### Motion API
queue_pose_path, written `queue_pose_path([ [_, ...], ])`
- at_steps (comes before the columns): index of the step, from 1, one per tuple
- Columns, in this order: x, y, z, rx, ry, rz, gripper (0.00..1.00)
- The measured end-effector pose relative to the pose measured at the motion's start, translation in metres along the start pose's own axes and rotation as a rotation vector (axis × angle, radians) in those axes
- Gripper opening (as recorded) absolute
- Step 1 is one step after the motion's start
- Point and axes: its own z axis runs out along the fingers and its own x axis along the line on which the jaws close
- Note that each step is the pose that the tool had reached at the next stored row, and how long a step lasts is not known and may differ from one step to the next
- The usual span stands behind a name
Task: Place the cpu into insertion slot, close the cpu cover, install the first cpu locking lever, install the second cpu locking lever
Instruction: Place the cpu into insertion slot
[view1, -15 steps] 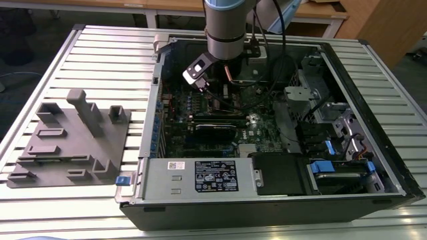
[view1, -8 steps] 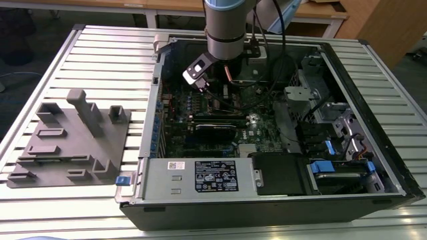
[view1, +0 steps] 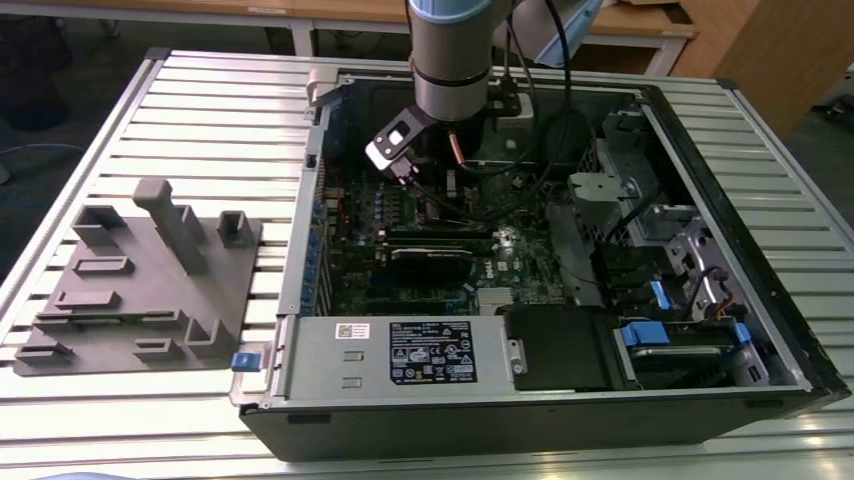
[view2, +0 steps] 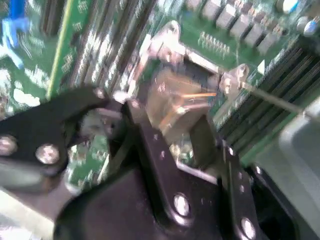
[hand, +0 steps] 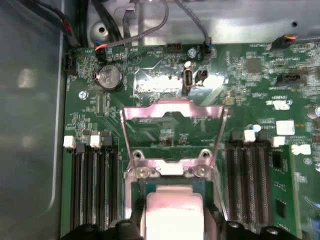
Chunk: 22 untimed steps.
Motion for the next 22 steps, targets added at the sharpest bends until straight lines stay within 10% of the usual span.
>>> queue_pose_path([
  [22, 0.0023, -0.0003, -0.0008, 0.0013, -0.0024, 0.0, 0.61],
])
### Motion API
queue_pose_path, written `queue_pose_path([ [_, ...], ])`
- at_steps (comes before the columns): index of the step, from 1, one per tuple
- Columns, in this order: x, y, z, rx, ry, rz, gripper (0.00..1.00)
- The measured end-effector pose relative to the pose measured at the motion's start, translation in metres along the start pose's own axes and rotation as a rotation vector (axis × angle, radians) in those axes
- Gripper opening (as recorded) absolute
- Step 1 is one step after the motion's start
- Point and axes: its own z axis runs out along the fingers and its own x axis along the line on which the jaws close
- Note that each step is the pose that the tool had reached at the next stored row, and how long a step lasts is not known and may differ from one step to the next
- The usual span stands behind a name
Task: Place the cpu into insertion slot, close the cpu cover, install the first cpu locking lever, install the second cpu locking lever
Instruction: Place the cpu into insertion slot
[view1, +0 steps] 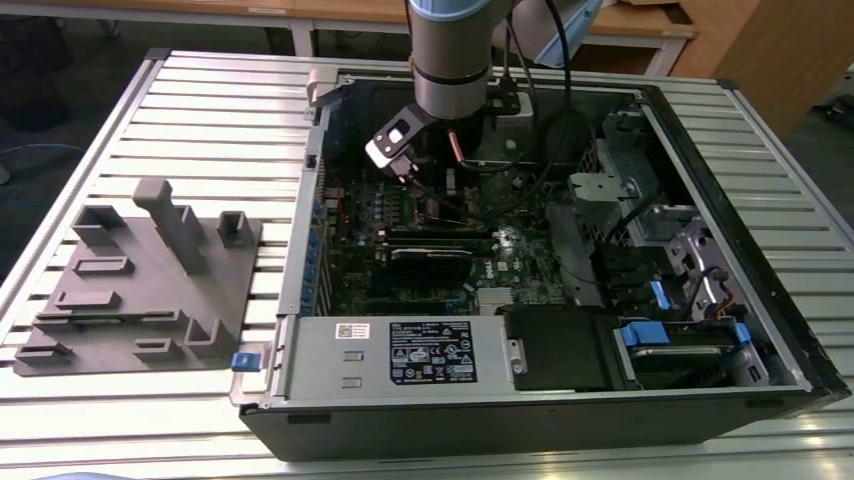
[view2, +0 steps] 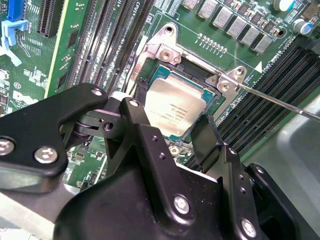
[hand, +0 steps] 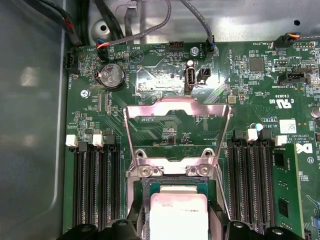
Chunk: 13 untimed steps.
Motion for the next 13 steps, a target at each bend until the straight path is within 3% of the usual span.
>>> queue_pose_path([
  [5, 0.0, 0.0, -0.0002, 0.0002, -0.0005, 0.0, 0.6],
  [6, 0.0001, 0.0, -0.0001, 0.0001, -0.0003, 0.0, 0.55],
  [13, 0.0005, 0.0003, -0.0017, -0.0006, 0.0016, 0.0, 0.55],
])
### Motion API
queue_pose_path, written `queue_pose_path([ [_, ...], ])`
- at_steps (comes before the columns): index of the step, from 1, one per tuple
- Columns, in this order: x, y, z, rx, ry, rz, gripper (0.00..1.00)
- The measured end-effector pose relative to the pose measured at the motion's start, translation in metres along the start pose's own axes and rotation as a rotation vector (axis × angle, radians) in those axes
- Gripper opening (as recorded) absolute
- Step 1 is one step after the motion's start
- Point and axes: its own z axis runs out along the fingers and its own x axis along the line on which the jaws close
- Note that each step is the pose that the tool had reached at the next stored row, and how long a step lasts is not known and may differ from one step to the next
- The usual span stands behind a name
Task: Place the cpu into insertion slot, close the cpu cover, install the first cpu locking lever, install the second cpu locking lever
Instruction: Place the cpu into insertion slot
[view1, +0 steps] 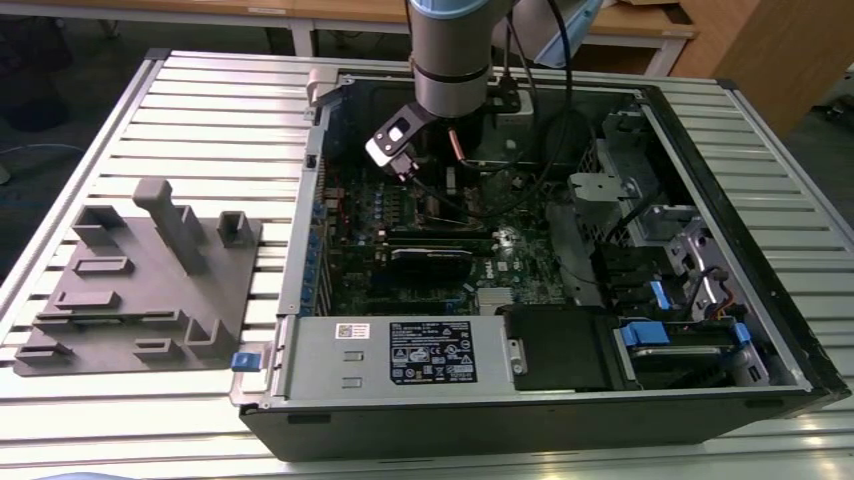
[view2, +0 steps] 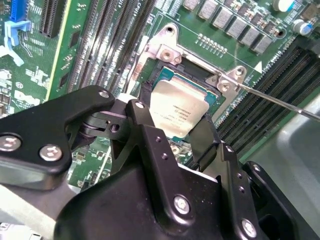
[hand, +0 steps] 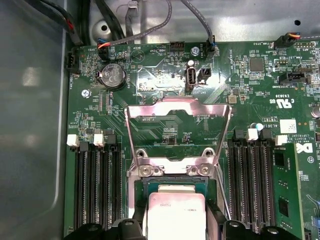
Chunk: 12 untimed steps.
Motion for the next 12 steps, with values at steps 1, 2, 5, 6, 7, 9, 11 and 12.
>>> queue_pose_path([
  [1, -0.0001, 0.0001, -0.0015, 0.0002, -0.0008, 0.0, 0.55],
  [2, -0.0002, 0.0001, -0.0028, 0.0006, -0.0016, 0.0, 0.55],
  [5, -0.0002, 0.0002, -0.0029, 0.0004, -0.0014, -0.001, 0.55],
  [6, -0.0002, 0.0002, -0.0028, 0.0004, -0.001, -0.004, 0.55],
  [7, -0.0002, 0.0001, -0.0027, 0.0006, -0.0004, -0.011, 0.55],
  [9, -0.0002, 0.0001, -0.0023, 0.0008, 0.0012, -0.028, 0.55],
  [11, -0.0002, 0.0001, -0.0021, 0.001, 0.0026, -0.043, 0.55],
  [12, -0.0002, 0.0001, -0.0021, 0.0011, 0.0027, -0.045, 0.55],
])
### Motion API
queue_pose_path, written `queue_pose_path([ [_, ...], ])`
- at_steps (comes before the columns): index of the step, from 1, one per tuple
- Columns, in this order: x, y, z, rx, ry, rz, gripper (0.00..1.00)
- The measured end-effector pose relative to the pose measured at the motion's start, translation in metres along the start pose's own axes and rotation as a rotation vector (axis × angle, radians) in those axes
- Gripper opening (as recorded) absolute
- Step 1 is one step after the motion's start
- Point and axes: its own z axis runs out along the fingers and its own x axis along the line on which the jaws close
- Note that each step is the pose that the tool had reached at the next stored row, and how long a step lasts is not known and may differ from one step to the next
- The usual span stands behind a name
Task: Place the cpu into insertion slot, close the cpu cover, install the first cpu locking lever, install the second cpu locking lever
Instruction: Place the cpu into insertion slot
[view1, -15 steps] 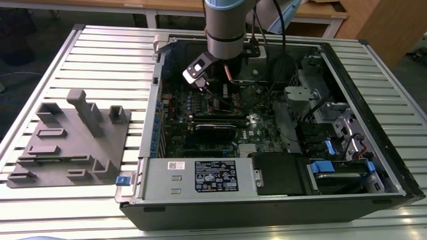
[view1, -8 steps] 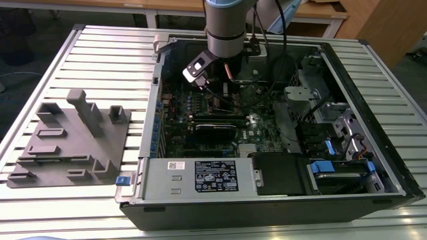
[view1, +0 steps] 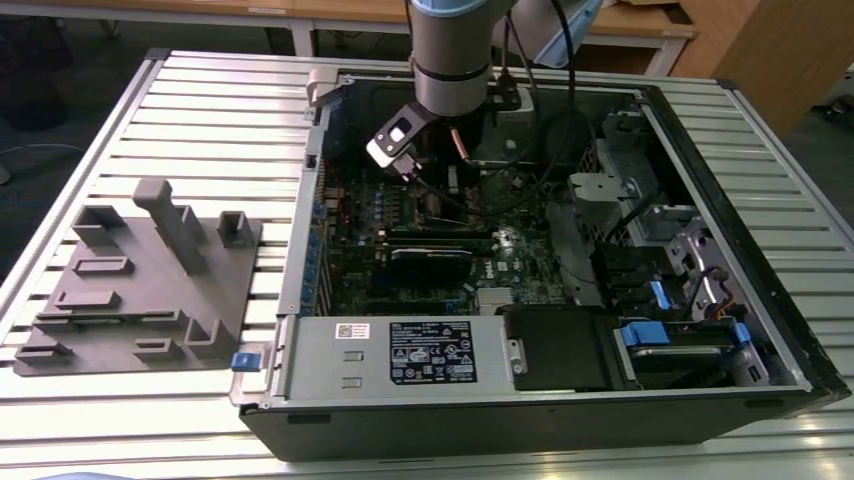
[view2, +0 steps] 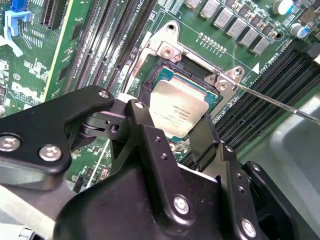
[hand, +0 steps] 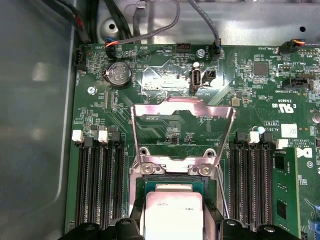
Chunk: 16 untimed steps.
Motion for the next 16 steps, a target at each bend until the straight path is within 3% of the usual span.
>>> queue_pose_path([
  [16, -0.003, -0.0002, 0.0018, -0.0001, 0.0002, -0.001, 0.55],
])
